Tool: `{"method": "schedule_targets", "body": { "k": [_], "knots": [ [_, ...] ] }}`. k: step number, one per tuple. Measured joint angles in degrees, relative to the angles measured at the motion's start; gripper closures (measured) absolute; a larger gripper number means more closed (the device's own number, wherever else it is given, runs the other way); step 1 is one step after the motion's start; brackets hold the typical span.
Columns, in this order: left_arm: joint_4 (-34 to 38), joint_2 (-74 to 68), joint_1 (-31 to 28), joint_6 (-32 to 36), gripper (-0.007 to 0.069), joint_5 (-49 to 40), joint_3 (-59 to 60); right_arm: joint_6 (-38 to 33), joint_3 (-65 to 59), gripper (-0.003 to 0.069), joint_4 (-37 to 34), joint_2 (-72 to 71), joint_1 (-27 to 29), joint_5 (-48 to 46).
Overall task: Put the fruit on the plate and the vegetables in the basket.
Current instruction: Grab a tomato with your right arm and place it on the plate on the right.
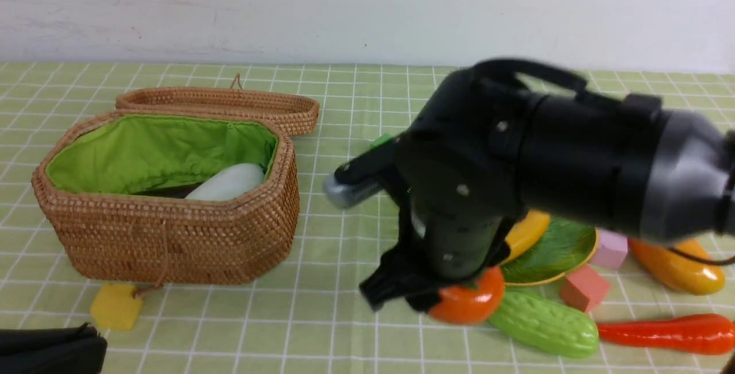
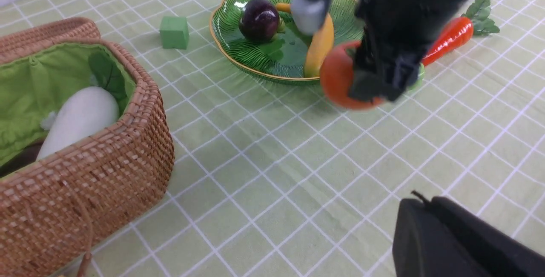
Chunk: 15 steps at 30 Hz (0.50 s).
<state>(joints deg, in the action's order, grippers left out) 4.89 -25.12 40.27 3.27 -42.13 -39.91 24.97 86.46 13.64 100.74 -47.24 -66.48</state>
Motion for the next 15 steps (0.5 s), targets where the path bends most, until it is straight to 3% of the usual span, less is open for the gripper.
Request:
{"method": "schedule_targets", "body": {
  "k": [7, 15],
  "knots": [
    [7.3, -0.3, 0.0, 6.4, 0.0627, 4.4, 0.0, -4.5, 1.6, 0.0249, -1.8, 0.3, 15.2, 9.3],
    [11.4, -0.9, 0.0, 8.6, 0.0627, 10.8, 0.0, -6.6, 1.7, 0.0249, -6.6, 3.6, 22.2, 20.4]
  ]
}}
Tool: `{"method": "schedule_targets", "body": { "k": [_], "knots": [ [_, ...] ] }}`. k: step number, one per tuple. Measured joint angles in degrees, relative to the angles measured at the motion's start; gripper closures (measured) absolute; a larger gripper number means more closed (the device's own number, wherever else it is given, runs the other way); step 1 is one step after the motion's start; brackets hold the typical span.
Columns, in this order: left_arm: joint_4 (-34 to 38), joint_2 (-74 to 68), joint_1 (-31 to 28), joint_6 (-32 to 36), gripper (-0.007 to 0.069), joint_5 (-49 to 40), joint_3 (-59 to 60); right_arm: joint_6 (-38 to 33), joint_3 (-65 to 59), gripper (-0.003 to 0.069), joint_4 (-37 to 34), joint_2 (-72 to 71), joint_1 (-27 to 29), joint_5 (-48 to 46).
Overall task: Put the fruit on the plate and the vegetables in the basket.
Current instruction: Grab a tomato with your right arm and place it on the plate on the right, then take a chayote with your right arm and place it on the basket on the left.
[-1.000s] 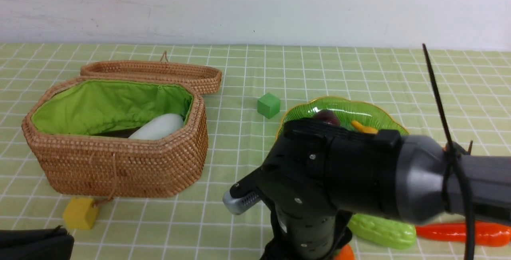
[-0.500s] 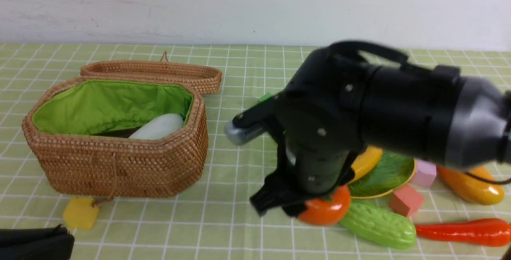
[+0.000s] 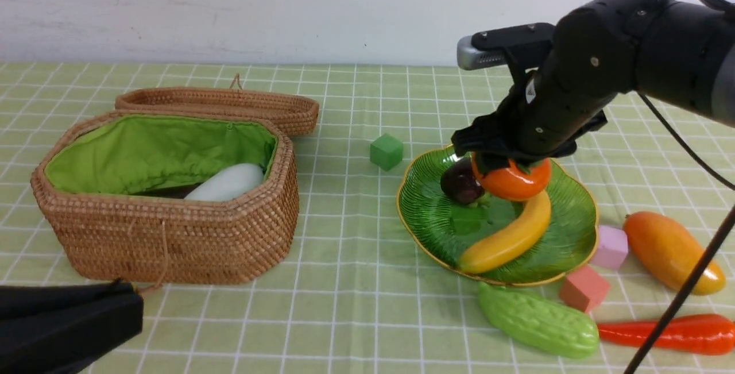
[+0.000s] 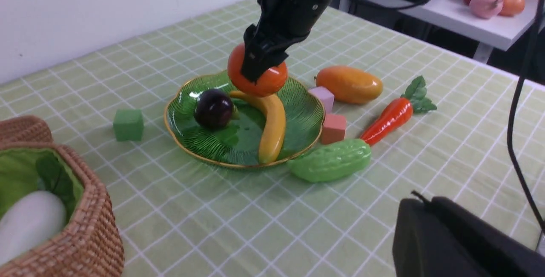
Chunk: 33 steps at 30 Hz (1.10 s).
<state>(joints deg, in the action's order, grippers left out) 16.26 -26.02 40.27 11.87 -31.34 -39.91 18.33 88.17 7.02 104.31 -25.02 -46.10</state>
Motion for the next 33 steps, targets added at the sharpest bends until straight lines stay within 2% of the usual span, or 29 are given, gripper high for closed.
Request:
{"method": "schedule_targets", "body": {
  "k": [11, 15, 17, 19, 22, 26, 30, 33],
  "knots": [
    [0.6, 0.0, 0.0, 0.1, 0.0627, 3.6, 0.0, 0.0, 0.0, 0.0242, 1.7, 4.3, 0.4, 1.5],
    [0.6, 0.0, 0.0, 0.1, 0.0627, 3.6, 0.0, 0.0, 0.0, 0.0125, 2.1, 4.3, 0.4, 1.7],
    [0.6, 0.0, 0.0, 0.1, 0.0627, 3.6, 0.0, 0.0, 0.0, 0.0024, 2.1, 4.3, 0.4, 1.4],
    [0.6, 0.0, 0.0, 0.1, 0.0627, 3.7, 0.0, 0.0, 0.0, -0.0008, 2.1, 4.3, 0.4, 0.6],
    [0.6, 0.0, 0.0, 0.1, 0.0627, 3.7, 0.0, 0.0, 0.3, -0.0014, 2.1, 3.9, 0.4, -2.7],
    [0.6, 0.0, 0.0, 0.2, 0.0627, 3.7, 0.0, -0.5, 2.1, 0.0031, 1.9, 1.9, 0.4, -9.1],
    [0.7, 0.0, 0.0, 0.2, 0.0627, 3.7, 0.0, -6.0, 4.3, 0.0188, -0.1, -3.6, 0.4, -21.3],
    [0.9, 0.0, 0.0, 0.2, 0.0627, 3.5, 0.0, -10.4, 4.1, 0.0349, -1.2, -7.5, 0.4, -24.0]
  ]
}}
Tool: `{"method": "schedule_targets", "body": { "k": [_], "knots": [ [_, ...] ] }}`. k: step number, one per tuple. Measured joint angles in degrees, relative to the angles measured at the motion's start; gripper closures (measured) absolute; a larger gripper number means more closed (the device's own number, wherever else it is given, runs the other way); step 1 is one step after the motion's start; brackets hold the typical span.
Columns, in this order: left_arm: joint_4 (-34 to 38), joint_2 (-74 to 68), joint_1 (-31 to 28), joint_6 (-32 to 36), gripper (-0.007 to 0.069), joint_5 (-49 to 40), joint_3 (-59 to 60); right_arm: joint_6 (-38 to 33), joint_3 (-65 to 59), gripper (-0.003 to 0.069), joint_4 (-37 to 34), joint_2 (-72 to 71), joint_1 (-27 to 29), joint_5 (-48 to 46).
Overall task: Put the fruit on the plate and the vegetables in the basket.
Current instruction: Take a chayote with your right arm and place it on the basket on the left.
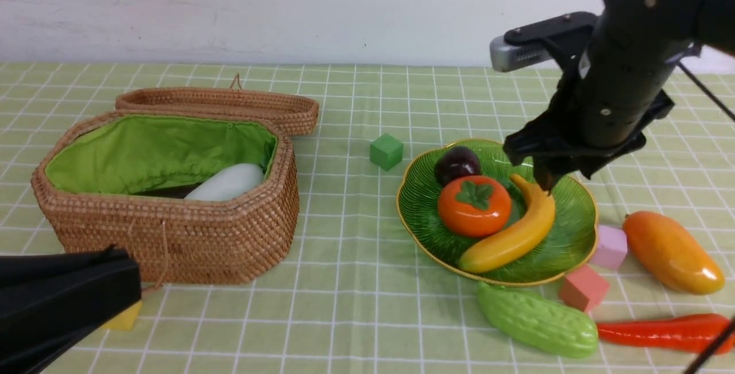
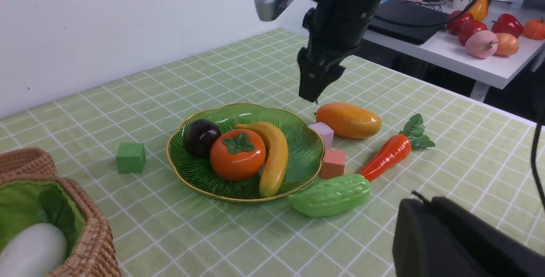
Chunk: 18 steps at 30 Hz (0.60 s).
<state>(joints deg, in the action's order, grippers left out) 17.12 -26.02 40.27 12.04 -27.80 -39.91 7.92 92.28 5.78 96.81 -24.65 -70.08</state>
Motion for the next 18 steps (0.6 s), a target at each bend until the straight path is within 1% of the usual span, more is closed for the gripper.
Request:
{"method": "schedule_targets", "body": {
  "k": [1, 2, 3, 4, 5, 7, 9, 10, 12, 13, 14, 17, 18],
  "knots": [
    [0.0, 0.0, 0.0, 0.0, 0.0627, -0.1, 0.0, -1.1, -0.7, 0.0424, -0.6, -1.6, 0.0, -0.1],
    [0.0, 0.0, 0.0, 0.0, 0.0627, -0.1, 0.0, -1.4, -1.0, 0.0449, -0.8, -2.1, 0.0, -0.1],
    [0.2, 0.0, 0.0, 0.0, 0.0627, -0.1, 0.0, -1.9, -2.5, 0.0533, -1.5, -4.1, 0.0, -0.3],
    [0.5, 0.0, 0.0, 0.0, 0.0627, -0.1, 0.0, -2.1, -3.8, 0.0589, -2.2, -5.6, 0.0, -0.3],
    [0.9, 0.0, 0.0, 0.0, 0.0627, -0.1, 0.0, -2.3, -5.5, 0.0635, -2.7, -7.3, 0.0, -0.3],
    [1.2, 0.0, 0.0, 0.0, 0.0627, -0.1, 0.0, -2.9, -9.7, 0.0673, -4.1, -11.1, 0.0, -0.3],
    [1.3, 0.0, 0.0, 0.1, 0.0627, -0.2, 0.0, -4.2, -14.6, 0.0676, -4.8, -14.8, 0.0, -0.5],
    [1.3, 0.0, 0.0, 0.1, 0.0627, -0.2, 0.0, -4.5, -15.1, 0.0675, -4.9, -15.1, 0.0, -0.5],
    [1.3, 0.0, 0.0, 0.3, 0.0627, -0.3, 0.0, -8.6, -22.2, 0.0660, -6.2, -17.6, 0.0, -0.5],
    [1.3, 0.0, 0.0, 0.3, 0.0627, -0.3, 0.0, -8.6, -22.2, 0.0660, -6.4, -17.7, 0.0, -0.5],
    [1.4, 0.0, 0.0, 0.3, 0.0627, -0.5, 0.0, -13.5, -26.0, 0.0630, -8.5, -17.6, 0.0, 1.1],
    [1.4, 0.0, 0.0, 0.3, 0.0627, -0.9, 0.0, -22.1, -30.0, 0.0528, -12.7, -15.7, 0.0, 5.9],
    [1.4, 0.0, 0.0, 0.3, 0.0627, -1.0, 0.0, -22.8, -30.1, 0.0528, -12.9, -15.5, 0.0, 6.3]
  ]
}}
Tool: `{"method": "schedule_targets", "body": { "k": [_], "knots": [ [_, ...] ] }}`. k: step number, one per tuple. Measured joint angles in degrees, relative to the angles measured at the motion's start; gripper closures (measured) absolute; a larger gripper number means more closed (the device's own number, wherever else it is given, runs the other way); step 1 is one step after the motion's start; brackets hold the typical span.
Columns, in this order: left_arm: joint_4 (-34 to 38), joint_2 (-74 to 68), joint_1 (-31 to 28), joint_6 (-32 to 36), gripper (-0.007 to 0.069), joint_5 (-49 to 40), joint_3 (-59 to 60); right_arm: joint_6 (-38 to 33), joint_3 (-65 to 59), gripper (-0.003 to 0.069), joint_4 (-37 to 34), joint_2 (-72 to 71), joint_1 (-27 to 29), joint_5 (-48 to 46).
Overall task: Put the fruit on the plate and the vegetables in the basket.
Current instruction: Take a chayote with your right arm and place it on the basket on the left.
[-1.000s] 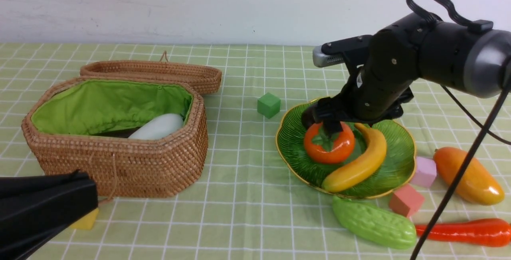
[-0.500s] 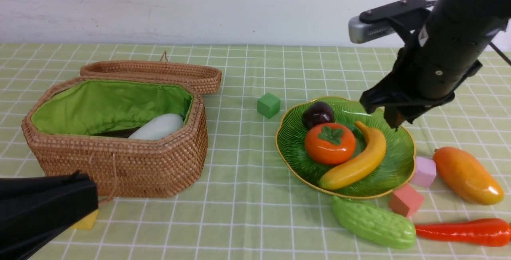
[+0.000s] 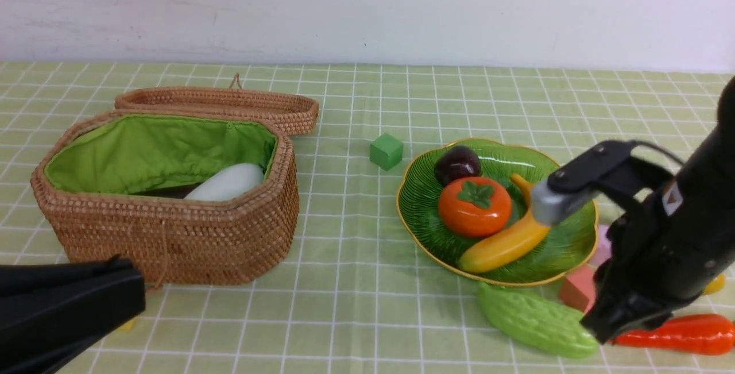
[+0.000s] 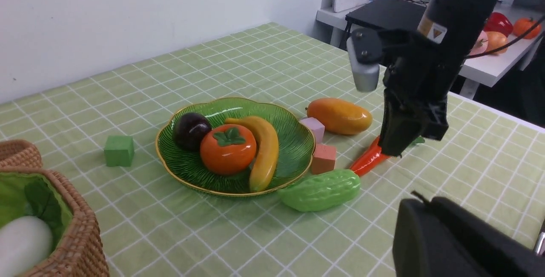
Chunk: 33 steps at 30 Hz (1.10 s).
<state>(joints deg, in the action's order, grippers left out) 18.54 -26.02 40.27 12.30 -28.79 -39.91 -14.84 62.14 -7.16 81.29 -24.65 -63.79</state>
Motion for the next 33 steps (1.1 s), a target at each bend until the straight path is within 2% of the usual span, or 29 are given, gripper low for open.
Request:
{"method": "schedule_targets", "body": {
  "k": [1, 2, 3, 5, 7, 10, 14, 21, 33],
  "knots": [
    [0.0, 0.0, 0.0, 0.0, 0.0627, -0.2, 0.0, -4.6, -1.0, 0.0440, -1.3, 1.7, 0.0, 2.9],
    [0.0, 0.0, 0.0, 0.0, 0.0627, -0.3, 0.0, -7.1, -1.1, 0.0387, -1.7, 2.9, 0.0, 4.3],
    [0.0, 0.0, 0.0, 0.1, 0.0627, -0.3, 0.0, -7.9, -1.2, 0.0377, -1.7, 3.4, 0.0, 4.6],
    [0.0, 0.0, 0.0, 0.2, 0.0627, -0.4, 0.0, -11.5, -1.3, 0.0252, -1.7, 6.0, 0.0, 6.9],
    [0.0, 0.0, 0.0, 0.2, 0.0627, -0.7, 0.0, -13.0, -1.3, 0.0166, -1.3, 8.3, 0.0, 8.0],
    [0.0, 0.0, 0.0, 0.2, 0.0627, -1.3, 0.0, -13.6, -1.3, 0.0090, -0.1, 11.1, 0.0, 9.0],
    [0.0, 0.0, 0.0, 0.2, 0.0627, -1.8, 0.0, -13.8, -1.3, 0.0078, 1.6, 13.5, 0.0, 10.1],
    [0.0, 0.0, 0.0, 0.2, 0.0625, -2.5, 0.0, -14.1, -0.9, 0.0116, 3.6, 15.2, 0.0, 13.7],
    [0.0, 0.0, 0.0, 0.3, 0.0623, -7.1, 0.0, -12.7, -0.8, 0.0117, 5.9, 15.9, 0.0, 16.3]
  ]
}}
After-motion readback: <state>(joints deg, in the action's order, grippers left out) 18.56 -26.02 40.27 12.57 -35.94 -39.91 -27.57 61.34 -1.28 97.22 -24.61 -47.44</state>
